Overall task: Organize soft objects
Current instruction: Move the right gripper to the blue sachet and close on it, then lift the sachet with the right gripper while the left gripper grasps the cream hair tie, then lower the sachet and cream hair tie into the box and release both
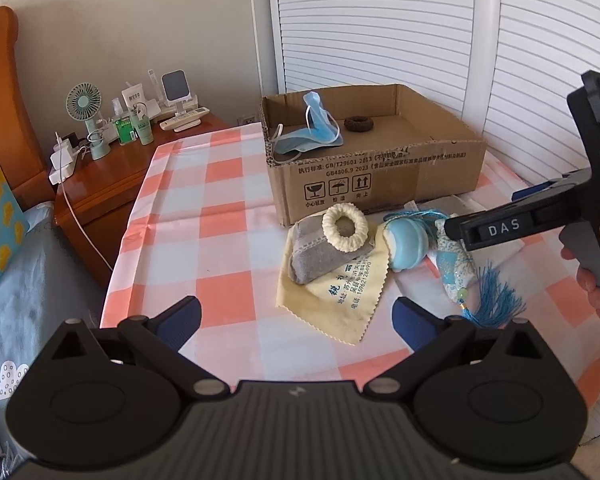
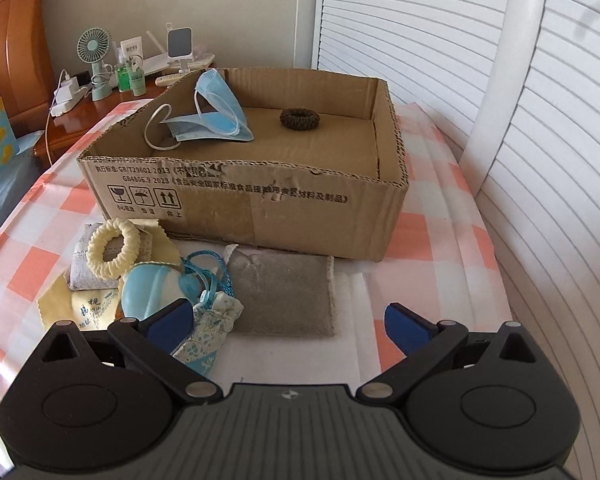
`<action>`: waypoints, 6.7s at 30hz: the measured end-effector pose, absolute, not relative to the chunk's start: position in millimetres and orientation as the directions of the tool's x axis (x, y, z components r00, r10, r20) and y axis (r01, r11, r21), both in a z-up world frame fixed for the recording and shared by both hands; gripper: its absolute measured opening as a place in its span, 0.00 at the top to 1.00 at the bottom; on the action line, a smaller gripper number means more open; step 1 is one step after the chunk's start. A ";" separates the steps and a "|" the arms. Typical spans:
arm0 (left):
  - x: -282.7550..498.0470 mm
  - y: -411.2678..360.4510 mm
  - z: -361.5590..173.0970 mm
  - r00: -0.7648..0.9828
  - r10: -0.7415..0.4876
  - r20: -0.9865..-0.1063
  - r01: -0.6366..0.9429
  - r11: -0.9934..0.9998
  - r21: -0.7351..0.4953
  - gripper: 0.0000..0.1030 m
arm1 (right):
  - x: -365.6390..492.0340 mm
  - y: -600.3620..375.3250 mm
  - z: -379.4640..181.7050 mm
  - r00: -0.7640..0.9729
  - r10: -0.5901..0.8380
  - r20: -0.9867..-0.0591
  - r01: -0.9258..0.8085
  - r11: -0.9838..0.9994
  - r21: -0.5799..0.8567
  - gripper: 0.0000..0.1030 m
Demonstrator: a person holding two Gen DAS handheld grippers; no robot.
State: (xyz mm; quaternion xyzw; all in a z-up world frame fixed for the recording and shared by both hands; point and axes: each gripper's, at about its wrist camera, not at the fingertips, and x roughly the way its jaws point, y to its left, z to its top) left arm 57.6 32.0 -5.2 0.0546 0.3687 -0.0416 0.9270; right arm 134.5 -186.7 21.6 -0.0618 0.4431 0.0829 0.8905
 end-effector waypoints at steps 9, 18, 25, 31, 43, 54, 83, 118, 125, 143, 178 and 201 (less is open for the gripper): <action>56.5 23.5 -7.1 0.720 -0.052 -0.692 0.143 0.987 0.074 0.02 | 120.3 -220.5 10.4 0.570 0.005 -0.821 -0.130 0.988 -0.084 0.00; 54.5 21.2 -5.8 0.723 -0.043 -0.690 0.139 0.987 0.085 0.02 | 114.3 -207.2 23.1 0.595 0.119 -0.795 -0.200 0.980 -0.003 0.00; 52.4 21.3 -4.9 0.721 -0.026 -0.693 0.128 0.987 0.096 0.02 | 122.8 -172.8 -2.0 0.573 0.108 -0.812 -0.240 0.970 -0.041 0.00; 55.9 20.8 -5.4 0.720 -0.034 -0.693 0.138 0.986 0.094 0.02 | 108.3 -201.6 -3.2 0.564 0.074 -0.822 -0.206 0.977 -0.053 0.00; 84.8 9.7 -17.9 0.733 -0.117 -0.670 0.241 0.966 0.095 0.02 | 92.5 -222.7 -12.8 0.577 0.125 -0.807 -0.269 0.962 -0.042 0.00; 123.6 1.9 -30.9 0.771 -0.109 -0.627 0.330 0.911 0.247 0.07 | 88.8 -224.8 -13.1 0.595 0.139 -0.791 -0.277 0.960 -0.040 0.00; 159.9 -8.4 -56.8 0.725 -0.199 -0.659 0.425 0.883 0.201 0.68 | 90.0 -223.4 -13.4 0.601 0.137 -0.787 -0.275 0.960 -0.044 0.00; 128.8 9.9 -27.1 0.713 -0.241 -0.659 0.401 0.910 0.101 0.68 | 81.4 -199.3 20.7 0.625 0.246 -0.741 -0.430 0.900 -0.065 0.66; 111.3 17.3 -12.8 0.700 -0.252 -0.668 0.420 0.902 0.100 0.68 | 68.8 -200.2 48.1 0.652 0.253 -0.715 -0.468 0.876 -0.117 0.66; 134.7 4.4 43.2 0.735 -0.303 -0.606 0.460 0.880 0.118 0.68 | 83.4 -216.3 109.8 0.734 0.282 -0.618 -0.479 0.860 -0.176 0.66; 109.3 26.1 33.2 0.798 -0.222 -0.561 0.287 0.958 0.029 0.03 | 197.8 -197.2 138.1 0.751 0.276 -0.599 -0.424 0.898 -0.118 0.66; 74.3 42.4 8.9 0.792 -0.165 -0.588 0.196 0.981 -0.011 0.03 | 264.7 -174.2 112.9 0.734 0.178 -0.655 -0.301 0.950 -0.079 0.02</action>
